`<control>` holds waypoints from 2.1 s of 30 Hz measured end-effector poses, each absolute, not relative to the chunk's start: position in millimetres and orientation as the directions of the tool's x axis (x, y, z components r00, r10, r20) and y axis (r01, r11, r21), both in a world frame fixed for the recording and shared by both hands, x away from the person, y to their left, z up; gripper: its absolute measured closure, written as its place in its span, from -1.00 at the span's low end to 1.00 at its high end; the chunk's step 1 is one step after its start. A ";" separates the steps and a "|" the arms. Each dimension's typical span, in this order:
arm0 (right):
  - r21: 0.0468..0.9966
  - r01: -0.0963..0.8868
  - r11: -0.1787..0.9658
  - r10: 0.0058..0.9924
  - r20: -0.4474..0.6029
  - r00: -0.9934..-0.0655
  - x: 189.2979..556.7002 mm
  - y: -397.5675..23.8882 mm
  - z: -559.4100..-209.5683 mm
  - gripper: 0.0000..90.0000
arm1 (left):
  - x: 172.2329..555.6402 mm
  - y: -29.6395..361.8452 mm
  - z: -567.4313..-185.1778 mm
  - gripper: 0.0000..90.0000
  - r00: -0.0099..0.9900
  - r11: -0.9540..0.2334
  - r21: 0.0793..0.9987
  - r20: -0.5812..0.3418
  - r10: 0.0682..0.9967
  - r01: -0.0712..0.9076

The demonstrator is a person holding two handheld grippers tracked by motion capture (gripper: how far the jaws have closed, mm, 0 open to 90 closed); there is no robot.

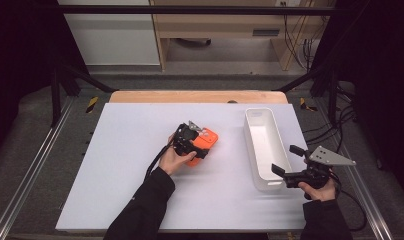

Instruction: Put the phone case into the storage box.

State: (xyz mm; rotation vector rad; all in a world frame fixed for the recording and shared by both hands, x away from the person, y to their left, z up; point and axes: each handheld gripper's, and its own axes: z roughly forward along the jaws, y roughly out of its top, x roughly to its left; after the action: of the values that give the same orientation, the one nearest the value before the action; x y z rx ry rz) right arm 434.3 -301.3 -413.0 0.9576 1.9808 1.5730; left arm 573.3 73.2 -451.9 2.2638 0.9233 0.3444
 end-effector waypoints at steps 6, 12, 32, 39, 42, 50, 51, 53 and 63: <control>0.962 0.248 0.116 0.739 0.083 -0.668 434.1 -301.2 -412.8 -0.99 | 566.1 77.1 -441.7 -0.68 0.729 -0.539 0.678 0.006 0.684 0.500; 0.962 0.248 0.118 0.739 0.082 -0.668 433.9 -300.8 -412.9 -0.99 | 559.1 81.8 -434.7 -0.68 0.737 -0.535 0.694 0.010 0.675 0.481; 0.961 0.248 0.125 0.736 0.078 -0.672 433.8 -299.8 -413.2 -0.99 | 524.6 111.7 -413.7 -0.69 0.776 -0.545 0.736 0.043 0.630 0.401; 0.961 0.248 0.125 0.736 0.078 -0.672 433.5 -299.3 -412.9 -0.99 | 514.5 122.6 -415.4 -0.69 0.781 -0.545 0.742 0.047 0.623 0.390; 0.960 0.247 0.130 0.733 0.075 -0.676 433.6 -298.7 -413.1 -0.99 | 510.2 127.7 -415.1 -0.69 0.781 -0.545 0.746 0.052 0.622 0.384; 0.958 0.251 0.141 0.729 0.071 -0.681 433.5 -296.3 -413.4 -0.99 | 497.2 136.3 -412.3 -0.69 0.790 -0.540 0.760 0.058 0.610 0.361; 0.958 0.249 0.143 0.728 0.068 -0.682 433.5 -296.2 -413.4 -0.99 | 495.5 136.6 -412.0 -0.69 0.791 -0.538 0.763 0.058 0.609 0.358; 0.958 0.247 0.144 0.727 0.067 -0.684 433.3 -295.6 -413.3 -0.99 | 492.4 136.8 -411.6 -0.69 0.797 -0.543 0.764 0.063 0.601 0.349; 0.958 0.231 0.172 0.707 0.043 -0.705 431.8 -288.2 -410.7 -0.99 | 483.2 133.0 -408.1 -0.69 0.816 -0.546 0.776 0.072 0.574 0.316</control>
State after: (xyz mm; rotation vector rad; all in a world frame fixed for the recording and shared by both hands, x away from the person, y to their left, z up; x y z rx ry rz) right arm 431.8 -288.2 -410.7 0.8860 2.0406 1.5513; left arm 483.2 133.0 -408.1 2.1856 0.6507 0.4065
